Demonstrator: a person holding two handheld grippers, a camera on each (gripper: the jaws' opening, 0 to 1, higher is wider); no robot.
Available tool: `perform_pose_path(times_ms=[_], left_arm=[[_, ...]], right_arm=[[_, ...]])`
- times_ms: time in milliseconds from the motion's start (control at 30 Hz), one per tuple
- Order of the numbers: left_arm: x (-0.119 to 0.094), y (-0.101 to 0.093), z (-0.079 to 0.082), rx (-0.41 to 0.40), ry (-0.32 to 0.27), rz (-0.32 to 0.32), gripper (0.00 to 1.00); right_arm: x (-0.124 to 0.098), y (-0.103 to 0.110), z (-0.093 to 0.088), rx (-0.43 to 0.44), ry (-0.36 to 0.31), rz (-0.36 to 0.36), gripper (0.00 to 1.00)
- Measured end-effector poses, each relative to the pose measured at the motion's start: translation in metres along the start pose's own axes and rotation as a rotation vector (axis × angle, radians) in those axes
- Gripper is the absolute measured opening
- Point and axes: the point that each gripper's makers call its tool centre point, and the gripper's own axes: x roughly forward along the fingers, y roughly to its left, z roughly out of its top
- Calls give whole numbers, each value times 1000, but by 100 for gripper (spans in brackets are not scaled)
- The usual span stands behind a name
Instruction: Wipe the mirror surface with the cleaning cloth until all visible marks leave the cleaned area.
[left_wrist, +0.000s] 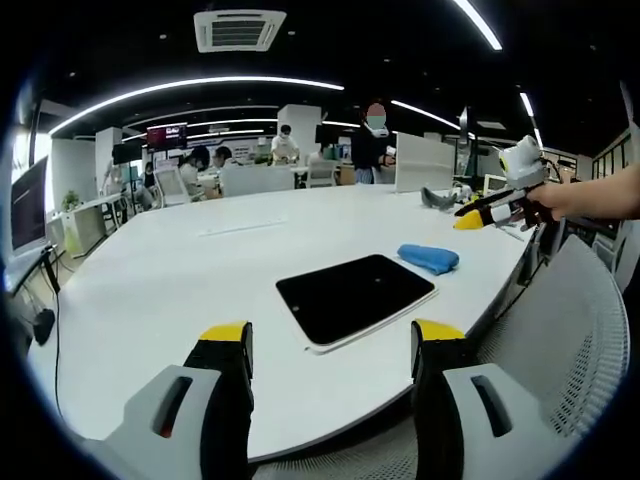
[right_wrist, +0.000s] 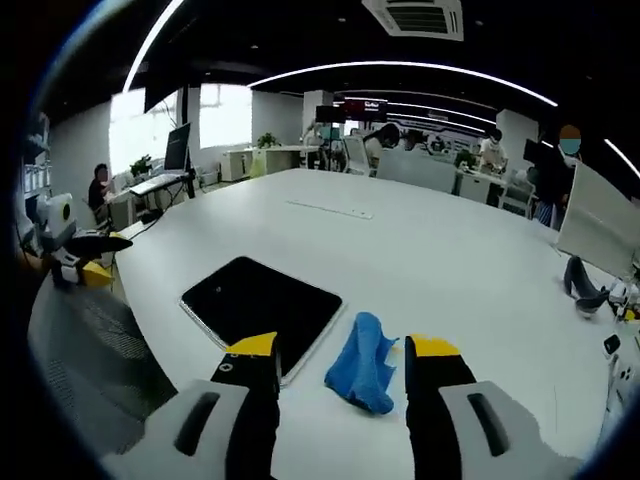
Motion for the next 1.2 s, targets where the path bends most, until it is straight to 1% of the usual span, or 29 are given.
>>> perform_pose_path(times_ms=[133, 167, 200, 233, 267, 367, 567, 667, 733, 767, 800, 867, 933, 1067, 1200], left_arm=[[0, 0, 0, 0, 1, 1, 62], [0, 1, 0, 0, 1, 2, 62], [0, 1, 0, -1, 1, 2, 62], [-1, 1, 0, -1, 1, 3, 62], [-1, 1, 0, -1, 1, 3, 62], [-1, 1, 0, -1, 1, 3, 62], [0, 1, 0, -2, 2, 5, 62], [0, 1, 0, -3, 2, 5, 62], [0, 1, 0, -2, 2, 5, 62], [0, 1, 0, -1, 2, 4, 62], [-1, 1, 0, -2, 2, 4, 62], [-1, 1, -1, -1, 2, 4, 62], [-1, 1, 0, -2, 2, 4, 62], [-1, 1, 0, -1, 1, 4, 62], [-1, 2, 0, -2, 0, 6, 62]], right_arm=[[-9, 7, -9, -13, 1, -17, 65], [-10, 9, -11, -11, 0, -18, 70], [-11, 13, -12, -14, -7, -23, 78], [-7, 8, -13, -18, -9, -27, 83], [-6, 8, -15, -37, -6, -31, 86], [-7, 11, -20, -67, -10, -35, 86], [-4, 25, -33, -58, -17, -30, 88], [-6, 24, -39, -80, -9, -45, 87], [-7, 22, -44, -67, -9, -53, 87], [-8, 21, -45, -39, -10, -61, 87], [-8, 21, -45, -16, -20, -58, 87], [-8, 23, -43, -22, -29, -57, 87], [-7, 25, -43, -41, -23, -57, 87], [-9, 27, -43, -48, -27, -63, 87], [-9, 28, -43, -33, -27, -61, 87]])
